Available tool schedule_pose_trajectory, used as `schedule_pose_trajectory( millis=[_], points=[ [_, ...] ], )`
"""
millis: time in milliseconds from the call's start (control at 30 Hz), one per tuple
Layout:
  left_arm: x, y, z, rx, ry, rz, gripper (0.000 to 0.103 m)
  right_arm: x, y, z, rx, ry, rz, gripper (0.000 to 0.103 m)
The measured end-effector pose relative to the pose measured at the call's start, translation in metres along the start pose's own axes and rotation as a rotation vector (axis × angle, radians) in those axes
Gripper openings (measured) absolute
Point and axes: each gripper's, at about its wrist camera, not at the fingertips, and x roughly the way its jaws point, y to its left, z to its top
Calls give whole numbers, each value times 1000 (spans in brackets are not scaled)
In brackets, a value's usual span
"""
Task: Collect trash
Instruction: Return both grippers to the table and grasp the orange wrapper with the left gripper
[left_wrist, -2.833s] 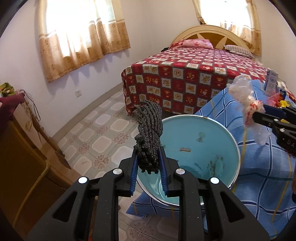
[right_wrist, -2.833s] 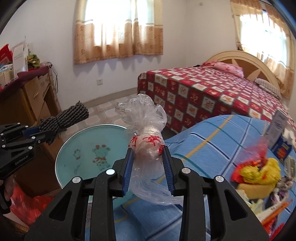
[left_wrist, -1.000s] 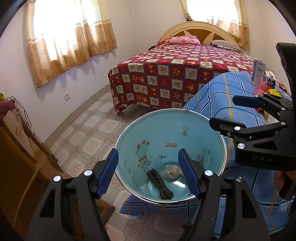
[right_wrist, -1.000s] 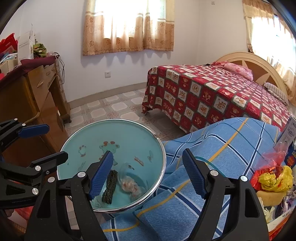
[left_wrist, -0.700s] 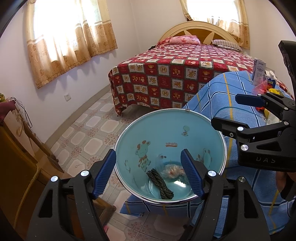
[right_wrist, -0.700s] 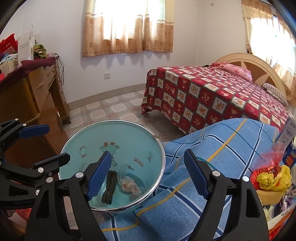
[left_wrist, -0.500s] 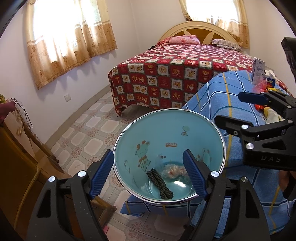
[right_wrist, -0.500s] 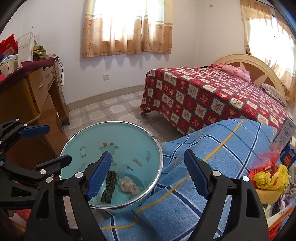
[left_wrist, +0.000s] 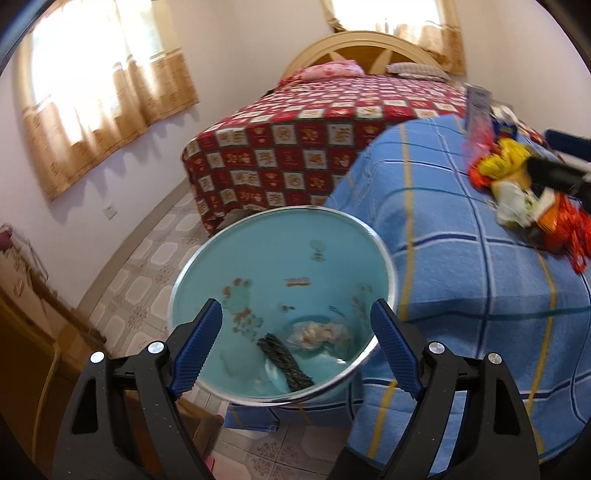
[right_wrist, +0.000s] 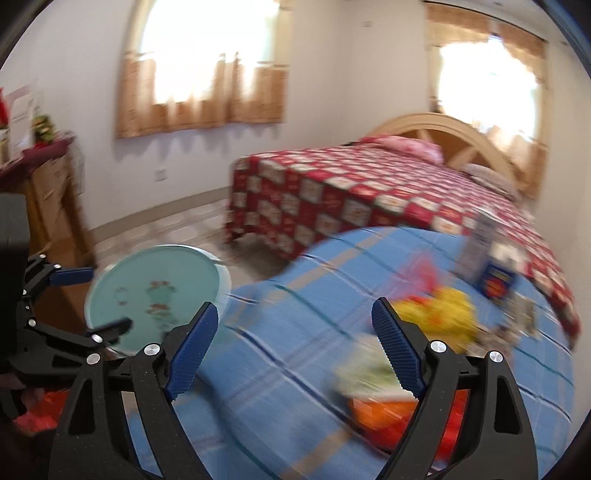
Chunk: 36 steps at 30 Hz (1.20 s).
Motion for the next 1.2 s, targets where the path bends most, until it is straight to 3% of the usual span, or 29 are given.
schedule_pose_trajectory(
  millis=[167,267,367,533,800,1033,1200],
  points=[
    [5,-33,3,52,-5,-43,81,-35,-80,-42,150,46,-238,84],
    [8,-58,7,83,-14,-72,81,-39,-118,-71,260,112,-297,84],
    [8,-83,14,98,-23,-123,81,-33,-135,-92,312,157,-298,84],
    [1,-124,28,120,-69,-197,81,-23,-147,-109,295,219,-309,84],
    [-3,-177,42,162,-116,-284,81,-49,-183,-133,345,222,-400,84],
    [6,-200,53,169,-103,-343,71,-61,-188,-141,390,196,-380,84],
    [-5,-201,51,181,-107,-363,71,-66,-188,-139,396,168,-367,84]
  ],
)
